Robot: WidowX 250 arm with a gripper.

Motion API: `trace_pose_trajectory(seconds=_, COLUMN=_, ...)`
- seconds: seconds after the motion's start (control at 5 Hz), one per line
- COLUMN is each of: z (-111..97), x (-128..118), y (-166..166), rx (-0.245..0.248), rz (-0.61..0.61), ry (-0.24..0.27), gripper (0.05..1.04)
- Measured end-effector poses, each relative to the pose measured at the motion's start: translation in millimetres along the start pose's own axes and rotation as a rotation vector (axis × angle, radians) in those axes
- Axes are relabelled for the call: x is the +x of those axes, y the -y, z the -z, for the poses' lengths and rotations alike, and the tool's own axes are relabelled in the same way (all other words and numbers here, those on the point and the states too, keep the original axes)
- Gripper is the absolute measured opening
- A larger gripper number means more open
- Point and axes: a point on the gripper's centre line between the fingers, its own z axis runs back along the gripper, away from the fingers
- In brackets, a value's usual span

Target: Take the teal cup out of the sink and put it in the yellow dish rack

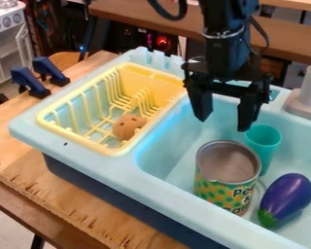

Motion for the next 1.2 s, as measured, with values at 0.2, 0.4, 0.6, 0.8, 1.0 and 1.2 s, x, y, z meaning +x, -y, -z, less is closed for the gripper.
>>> trace_pose_trajectory(seconds=0.2, z=0, x=0, y=9, rx=-0.025, rz=0.018, ry=0.008, gripper=1.003)
trace_pose_trajectory(seconds=0.4, z=-4, x=4, y=20, rx=-0.023, rz=0.042, ry=0.023, gripper=1.003)
trace_pose_trajectory(seconds=0.6, z=8, x=5, y=24, rx=-0.005, rz=0.043, ry=-0.016, gripper=1.003)
trace_pose_trajectory(seconds=0.8, z=10, x=9, y=24, rx=0.034, rz=0.033, ry=-0.029, gripper=1.003)
trace_pose_trajectory(seconds=1.0, z=11, x=8, y=23, rx=0.049, rz=0.019, ry=-0.039, gripper=1.003)
trace_pose_trajectory(seconds=1.2, z=19, x=10, y=21, rx=0.056, rz=0.008, ry=-0.06, gripper=1.003)
